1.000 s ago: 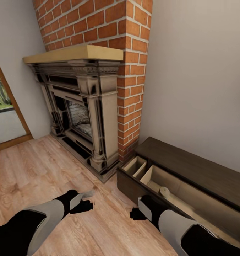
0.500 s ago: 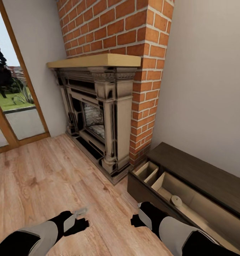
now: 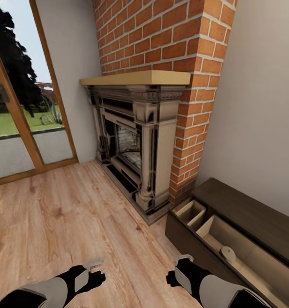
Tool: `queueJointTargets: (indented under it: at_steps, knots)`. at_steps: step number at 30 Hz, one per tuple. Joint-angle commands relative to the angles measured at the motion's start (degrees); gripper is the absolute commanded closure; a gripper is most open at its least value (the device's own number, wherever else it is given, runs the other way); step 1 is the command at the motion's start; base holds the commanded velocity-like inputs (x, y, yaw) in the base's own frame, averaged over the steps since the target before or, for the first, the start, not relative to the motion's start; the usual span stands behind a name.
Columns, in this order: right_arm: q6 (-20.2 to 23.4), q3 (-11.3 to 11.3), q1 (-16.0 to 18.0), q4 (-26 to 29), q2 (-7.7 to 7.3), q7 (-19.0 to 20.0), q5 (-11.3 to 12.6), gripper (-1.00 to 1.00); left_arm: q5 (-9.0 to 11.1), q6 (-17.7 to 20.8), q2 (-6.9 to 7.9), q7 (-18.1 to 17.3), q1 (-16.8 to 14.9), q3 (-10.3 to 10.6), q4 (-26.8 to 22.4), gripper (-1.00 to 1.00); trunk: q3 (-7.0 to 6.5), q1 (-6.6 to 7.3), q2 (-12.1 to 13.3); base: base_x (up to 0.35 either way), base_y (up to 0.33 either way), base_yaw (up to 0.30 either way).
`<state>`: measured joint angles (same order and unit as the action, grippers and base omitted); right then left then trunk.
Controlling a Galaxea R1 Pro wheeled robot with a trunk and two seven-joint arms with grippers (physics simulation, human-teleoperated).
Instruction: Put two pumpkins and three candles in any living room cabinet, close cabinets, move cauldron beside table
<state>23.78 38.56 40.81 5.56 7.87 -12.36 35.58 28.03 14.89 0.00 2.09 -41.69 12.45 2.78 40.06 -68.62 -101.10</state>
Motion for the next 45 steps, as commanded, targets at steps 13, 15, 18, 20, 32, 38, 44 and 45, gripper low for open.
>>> queueJointTargets:
  at_steps: [13, 15, 18, 20, 32, 38, 44, 45]
  knots:
    - [0.04, 4.57, -0.03, 0.07, -0.29, 1.7, -3.69, -1.0, 0.79, -3.36, -0.26, 0.19, 0.81, 0.42, 0.03, -1.0, -0.71, 0.01, -0.03, 0.0, 0.0, 0.235]
    - [0.04, 4.61, -0.03, 0.07, -0.3, 1.71, -3.72, -1.0, 0.8, -3.42, -0.26, 0.2, 0.82, 0.4, 0.03, -1.0, -0.82, 0.01, -0.03, 0.0, 0.0, 0.235]
    - [0.04, 4.66, -0.03, 0.07, -0.26, 1.72, -3.75, -1.0, 0.8, -3.45, -0.29, 0.2, 0.84, 0.39, 0.03, -1.0, -1.0, 0.01, -0.03, 0.0, 0.0, 0.235]
    - [0.04, 4.66, -0.03, 0.07, -0.25, 1.72, -3.75, -1.0, 0.8, -3.46, -0.31, 0.2, 0.87, 0.39, 0.03, -1.0, -1.11, 0.01, -0.03, 0.0, 0.0, 0.237]
    - [0.58, 4.68, -0.03, 0.07, -0.24, 1.32, -3.84, -1.0, 6.45, -3.55, -0.35, 0.28, 0.91, 0.38, 0.03, -1.0, -1.69, 0.01, -0.03, 0.039, 0.0, 0.246]
    - [0.57, 4.68, -0.03, 0.07, -0.24, 1.29, -3.85, -1.0, 6.67, -3.56, -0.35, 0.28, 0.91, 0.38, 0.03, -1.0, -1.95, 0.01, -0.03, 0.141, 0.0, 0.251]
    - [0.57, 4.68, -0.03, 0.07, -0.22, 1.29, -3.85, -1.0, 6.7, -3.56, -0.33, 0.28, 0.91, 0.38, 0.03, -1.0, -2.18, 0.01, -0.03, 0.215, 0.0, 0.259]
    - [0.57, 4.7, -0.03, 0.07, -0.22, 1.29, -3.85, -1.0, 6.7, -3.56, -0.32, 0.28, 0.91, 0.38, 0.03, -1.0, -2.2, 0.01, -0.03, 0.259, 0.0, 0.27]
